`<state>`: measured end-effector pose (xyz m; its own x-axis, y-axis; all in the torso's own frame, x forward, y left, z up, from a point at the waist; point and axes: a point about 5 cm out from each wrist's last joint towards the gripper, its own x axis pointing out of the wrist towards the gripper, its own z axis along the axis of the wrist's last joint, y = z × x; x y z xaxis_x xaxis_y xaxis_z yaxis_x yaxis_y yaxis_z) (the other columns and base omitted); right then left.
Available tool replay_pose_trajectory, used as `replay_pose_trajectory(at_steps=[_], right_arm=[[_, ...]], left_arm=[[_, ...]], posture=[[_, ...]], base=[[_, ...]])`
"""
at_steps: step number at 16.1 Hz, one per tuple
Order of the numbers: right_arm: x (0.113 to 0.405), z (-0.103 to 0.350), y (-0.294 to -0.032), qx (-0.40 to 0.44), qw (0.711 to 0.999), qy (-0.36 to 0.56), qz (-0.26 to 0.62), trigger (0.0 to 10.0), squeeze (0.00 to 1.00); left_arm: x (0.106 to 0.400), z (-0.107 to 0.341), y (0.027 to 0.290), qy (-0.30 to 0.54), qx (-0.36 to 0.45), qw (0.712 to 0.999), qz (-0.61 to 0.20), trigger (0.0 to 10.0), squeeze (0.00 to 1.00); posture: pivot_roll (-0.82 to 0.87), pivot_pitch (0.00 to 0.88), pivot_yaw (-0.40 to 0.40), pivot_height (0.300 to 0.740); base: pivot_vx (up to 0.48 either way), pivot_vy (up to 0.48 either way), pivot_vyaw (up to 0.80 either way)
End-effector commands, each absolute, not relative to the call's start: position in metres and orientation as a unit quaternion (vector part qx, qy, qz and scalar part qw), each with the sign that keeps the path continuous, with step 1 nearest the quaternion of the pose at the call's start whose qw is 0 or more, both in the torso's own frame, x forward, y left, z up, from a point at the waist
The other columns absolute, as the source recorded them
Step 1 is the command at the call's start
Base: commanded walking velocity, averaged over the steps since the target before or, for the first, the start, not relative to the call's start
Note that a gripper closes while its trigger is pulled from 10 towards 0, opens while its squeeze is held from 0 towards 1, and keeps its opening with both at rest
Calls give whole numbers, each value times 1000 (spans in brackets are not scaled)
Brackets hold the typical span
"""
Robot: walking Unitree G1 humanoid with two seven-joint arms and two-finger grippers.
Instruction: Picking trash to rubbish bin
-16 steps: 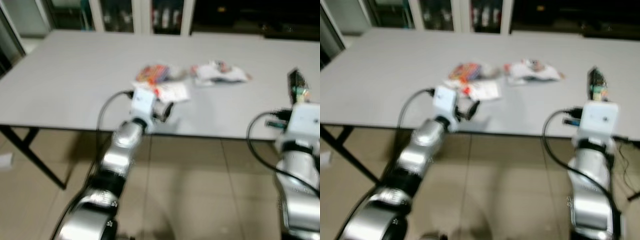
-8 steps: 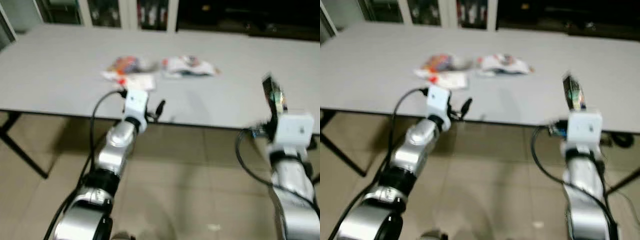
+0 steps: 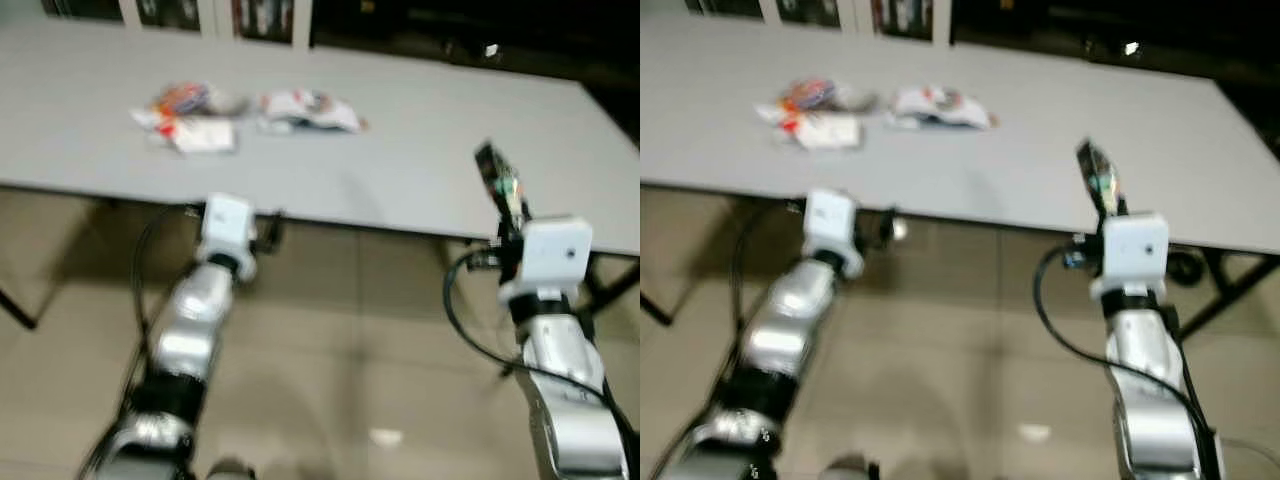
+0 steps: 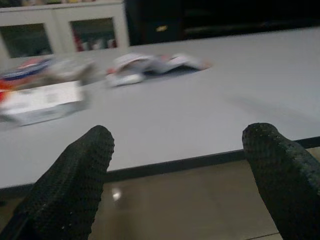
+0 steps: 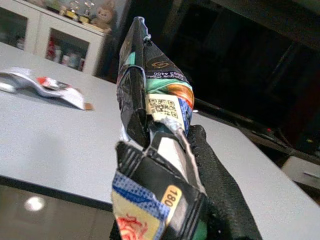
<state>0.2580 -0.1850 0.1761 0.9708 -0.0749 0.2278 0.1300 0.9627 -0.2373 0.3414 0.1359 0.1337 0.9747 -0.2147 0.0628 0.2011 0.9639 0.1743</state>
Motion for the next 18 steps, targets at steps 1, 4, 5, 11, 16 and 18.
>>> replay_pose_trajectory(at_steps=[1, 4, 5, 11, 16, 18], right_arm=[[260, 182, -180, -117, 984, -126, -39, 10000, 0], [266, 182, -181, -118, 984, -128, -31, 10000, 0], [267, 182, -181, -118, 984, -128, -30, 10000, 0], [266, 180, -179, -120, 983, -132, -34, 10000, 0], [263, 179, -176, -117, 983, -135, -42, 10000, 0], [262, 179, -178, -116, 983, -136, -47, 10000, 0]], left_arm=[[340, 140, 147, -53, 108, 989, -87, 10000, 0], [336, 138, 158, -39, 154, 979, -128, 10000, 0], [336, 138, 158, -45, 171, 976, -131, 10000, 0], [330, 124, 138, -31, 135, 986, -97, 10000, 0], [345, 141, 132, -51, 105, 990, -76, 10000, 0], [351, 149, 131, -61, 106, 990, -75, 10000, 0]], posture=[[226, 102, -97, 740], [249, 98, -117, 740], [251, 97, -120, 740], [224, 92, -99, 740], [205, 96, -69, 740], [198, 97, -60, 740]], base=[[0, 0, 0], [0, 0, 0], [0, 0, 0], [0, 0, 0], [56, 0, 763], [384, 0, 259]])
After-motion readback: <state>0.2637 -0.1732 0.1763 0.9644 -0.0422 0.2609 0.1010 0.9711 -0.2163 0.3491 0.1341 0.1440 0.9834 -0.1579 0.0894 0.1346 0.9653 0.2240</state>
